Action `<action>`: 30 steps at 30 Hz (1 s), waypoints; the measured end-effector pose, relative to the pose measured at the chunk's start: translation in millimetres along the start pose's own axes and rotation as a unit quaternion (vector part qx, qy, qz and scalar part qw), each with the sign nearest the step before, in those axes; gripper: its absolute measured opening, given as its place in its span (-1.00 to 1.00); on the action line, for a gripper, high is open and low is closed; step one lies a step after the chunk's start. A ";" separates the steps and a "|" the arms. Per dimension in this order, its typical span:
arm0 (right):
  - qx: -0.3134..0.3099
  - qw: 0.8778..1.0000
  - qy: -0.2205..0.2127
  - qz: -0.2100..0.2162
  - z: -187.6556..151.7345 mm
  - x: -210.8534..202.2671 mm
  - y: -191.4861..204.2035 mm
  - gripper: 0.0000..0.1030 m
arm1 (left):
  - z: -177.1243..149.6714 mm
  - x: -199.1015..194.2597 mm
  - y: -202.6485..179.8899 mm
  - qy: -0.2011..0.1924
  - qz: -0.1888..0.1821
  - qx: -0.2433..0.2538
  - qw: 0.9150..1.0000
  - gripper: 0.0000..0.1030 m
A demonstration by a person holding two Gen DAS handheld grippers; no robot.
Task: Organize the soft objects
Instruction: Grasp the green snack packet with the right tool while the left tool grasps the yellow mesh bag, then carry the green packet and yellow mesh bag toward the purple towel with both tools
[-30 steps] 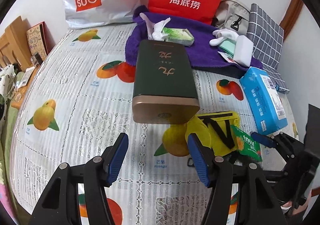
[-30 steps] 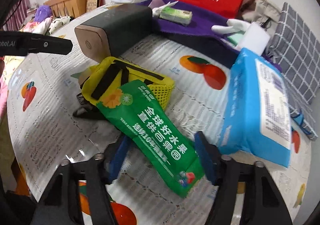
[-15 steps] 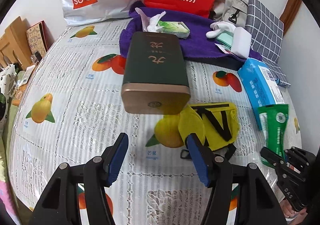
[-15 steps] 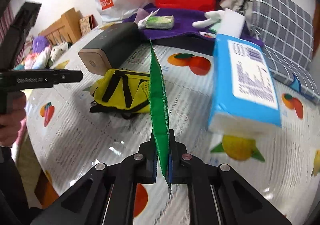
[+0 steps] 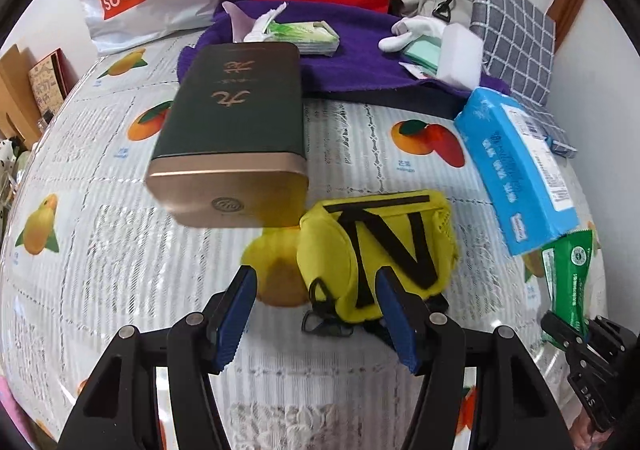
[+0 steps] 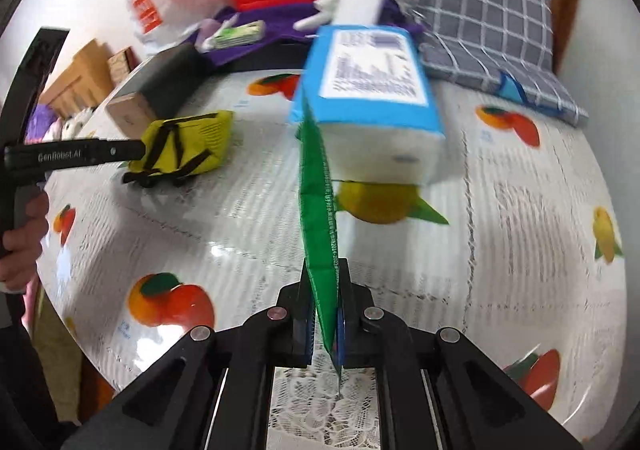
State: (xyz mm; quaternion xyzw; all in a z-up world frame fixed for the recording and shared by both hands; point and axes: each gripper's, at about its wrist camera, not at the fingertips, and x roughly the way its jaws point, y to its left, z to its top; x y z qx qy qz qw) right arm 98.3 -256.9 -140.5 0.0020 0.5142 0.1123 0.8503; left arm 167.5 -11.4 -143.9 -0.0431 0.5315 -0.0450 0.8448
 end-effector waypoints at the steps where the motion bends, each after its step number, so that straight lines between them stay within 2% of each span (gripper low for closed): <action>1: 0.002 1.000 0.000 -0.001 0.1 1.4 -0.9 -0.85 | 1.3 3.3 -0.5 0.001 0.005 -0.003 1.000 0.15; 6: 0.012 1.000 0.001 0.003 4.2 9.0 -2.7 -0.83 | 3.3 18.7 -2.3 0.007 -0.004 -0.016 1.000 0.06; 8: 0.016 1.000 -0.001 0.003 6.2 10.5 -3.1 -0.82 | 2.9 18.6 -5.5 -0.002 -0.007 -0.007 1.000 -0.18; 11: 0.024 1.000 -0.006 0.013 7.9 10.1 -3.6 -0.76 | 2.8 18.4 -6.4 -0.002 -0.014 -0.006 1.000 -0.32; 17: 0.046 0.998 -0.016 0.037 6.2 7.2 -8.8 -0.81 | -2.4 13.0 4.1 0.001 -0.029 -0.023 0.999 -0.37; 30: 0.043 0.997 -0.050 0.042 2.2 -29.2 2.1 -0.84 | -20.6 -28.1 9.2 -0.021 -0.025 -0.019 0.999 -0.46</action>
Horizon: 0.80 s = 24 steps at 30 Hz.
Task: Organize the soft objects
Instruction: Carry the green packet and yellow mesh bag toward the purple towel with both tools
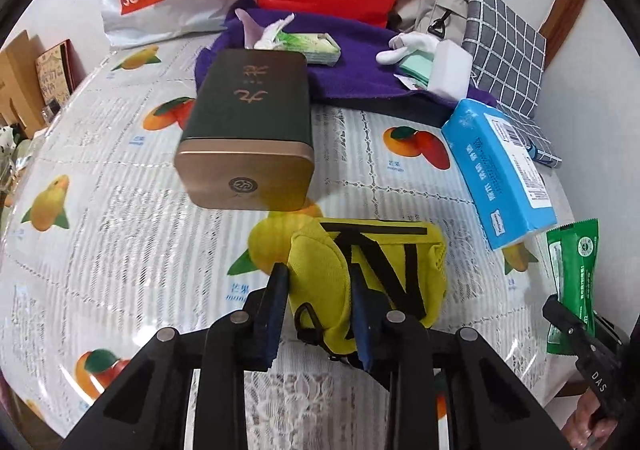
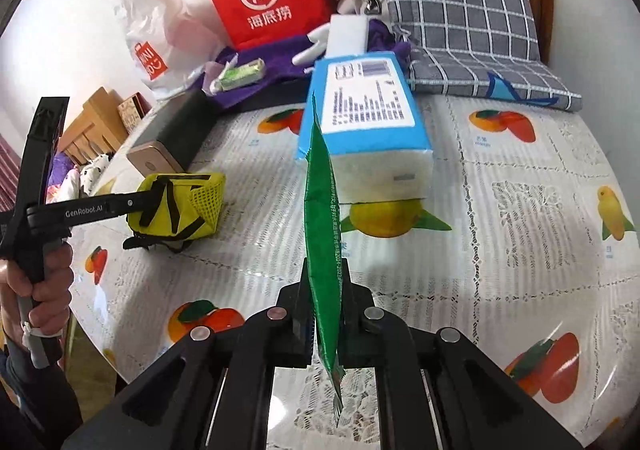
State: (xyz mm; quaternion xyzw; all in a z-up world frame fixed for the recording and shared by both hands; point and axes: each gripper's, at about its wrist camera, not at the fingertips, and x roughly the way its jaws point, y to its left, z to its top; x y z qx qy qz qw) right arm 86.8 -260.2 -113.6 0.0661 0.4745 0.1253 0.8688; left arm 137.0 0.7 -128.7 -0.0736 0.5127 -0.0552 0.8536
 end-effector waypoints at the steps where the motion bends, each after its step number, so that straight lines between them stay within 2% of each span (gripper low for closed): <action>1: 0.000 1.000 -0.001 0.001 1.1 -1.4 0.5 -0.84 | -0.8 -4.4 0.2 -0.004 0.000 0.000 1.000 -0.46; 6: 0.003 1.000 -0.010 -0.002 8.1 -9.3 2.7 -0.84 | -0.2 -26.4 -0.5 -0.023 0.009 0.006 1.000 -0.47; 13: 0.006 1.000 -0.023 -0.012 26.2 -15.3 7.4 -0.84 | 7.5 -56.0 0.0 -0.054 0.004 0.006 0.999 -0.47; 18: -0.002 0.999 -0.032 -0.028 42.3 -19.4 16.1 -0.84 | 14.6 -70.0 0.0 -0.067 0.006 0.006 0.998 -0.47; 24: -0.007 0.998 -0.048 -0.028 64.8 -27.4 25.2 -0.84 | 26.1 -79.4 4.5 -0.079 0.002 -0.002 0.997 -0.47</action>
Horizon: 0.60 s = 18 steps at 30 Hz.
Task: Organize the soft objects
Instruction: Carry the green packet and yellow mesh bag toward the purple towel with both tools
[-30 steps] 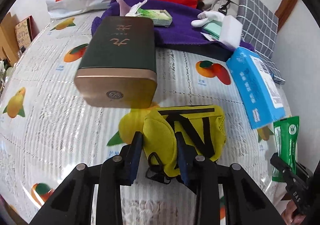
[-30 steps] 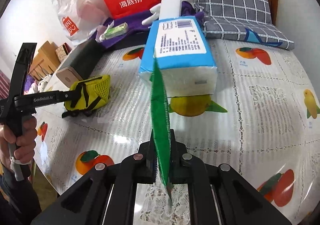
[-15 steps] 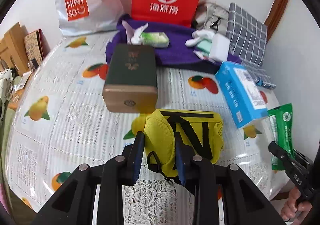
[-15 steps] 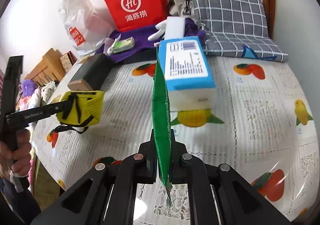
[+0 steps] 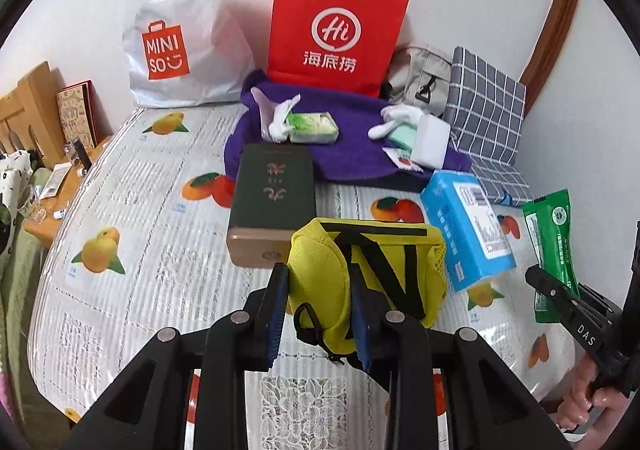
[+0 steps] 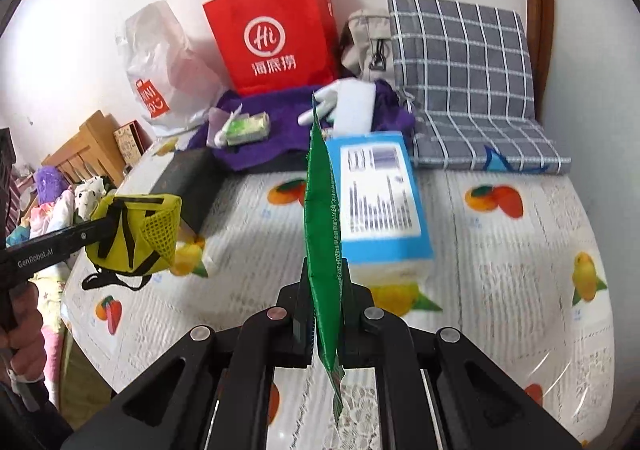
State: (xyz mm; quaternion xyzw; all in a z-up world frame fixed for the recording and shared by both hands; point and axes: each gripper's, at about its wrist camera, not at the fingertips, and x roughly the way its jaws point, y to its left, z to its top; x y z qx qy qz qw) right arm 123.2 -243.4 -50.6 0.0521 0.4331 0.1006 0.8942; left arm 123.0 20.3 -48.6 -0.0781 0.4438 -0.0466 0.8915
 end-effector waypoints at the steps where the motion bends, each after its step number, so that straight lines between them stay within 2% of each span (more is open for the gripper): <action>1: 0.000 1.000 -0.001 0.000 4.3 -0.1 1.4 -0.84 | 2.9 -1.4 0.2 -0.002 0.000 0.000 1.000 -0.47; 18: -0.021 1.000 -0.016 0.013 57.4 12.1 22.6 -0.84 | 46.8 1.7 6.8 -0.018 0.014 -0.001 1.000 -0.47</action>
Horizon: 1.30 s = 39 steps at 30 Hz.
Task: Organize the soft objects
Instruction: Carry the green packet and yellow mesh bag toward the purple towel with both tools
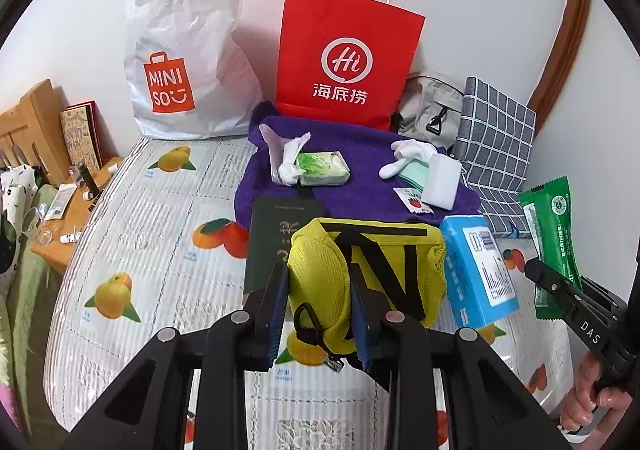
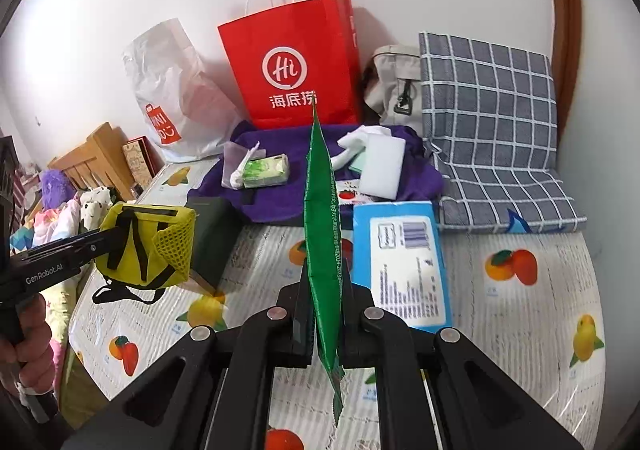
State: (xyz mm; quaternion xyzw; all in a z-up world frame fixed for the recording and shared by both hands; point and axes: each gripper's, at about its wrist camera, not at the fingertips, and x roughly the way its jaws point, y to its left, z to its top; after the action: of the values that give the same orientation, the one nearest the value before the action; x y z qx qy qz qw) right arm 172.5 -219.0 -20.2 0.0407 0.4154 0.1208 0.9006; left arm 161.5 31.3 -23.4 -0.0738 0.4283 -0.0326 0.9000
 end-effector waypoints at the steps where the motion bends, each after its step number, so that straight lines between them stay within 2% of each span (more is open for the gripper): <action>1: -0.001 1.000 0.000 0.002 1.5 1.6 0.6 -0.84 | 2.2 1.9 0.2 0.000 0.001 0.000 1.000 -0.47; 19: -0.001 1.000 0.011 0.006 34.8 44.3 -7.8 -0.84 | 40.7 36.6 -4.3 0.001 0.023 0.016 1.000 -0.47; 39: -0.011 1.000 0.008 0.005 74.2 84.6 -11.0 -0.84 | 78.1 74.7 -4.0 0.003 0.028 0.019 0.999 -0.47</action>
State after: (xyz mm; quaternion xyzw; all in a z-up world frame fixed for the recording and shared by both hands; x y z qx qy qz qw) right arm 283.6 -206.4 -36.3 0.0322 0.4209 0.1302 0.8971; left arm 269.3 26.4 -31.4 -0.0448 0.4321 -0.0159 0.9006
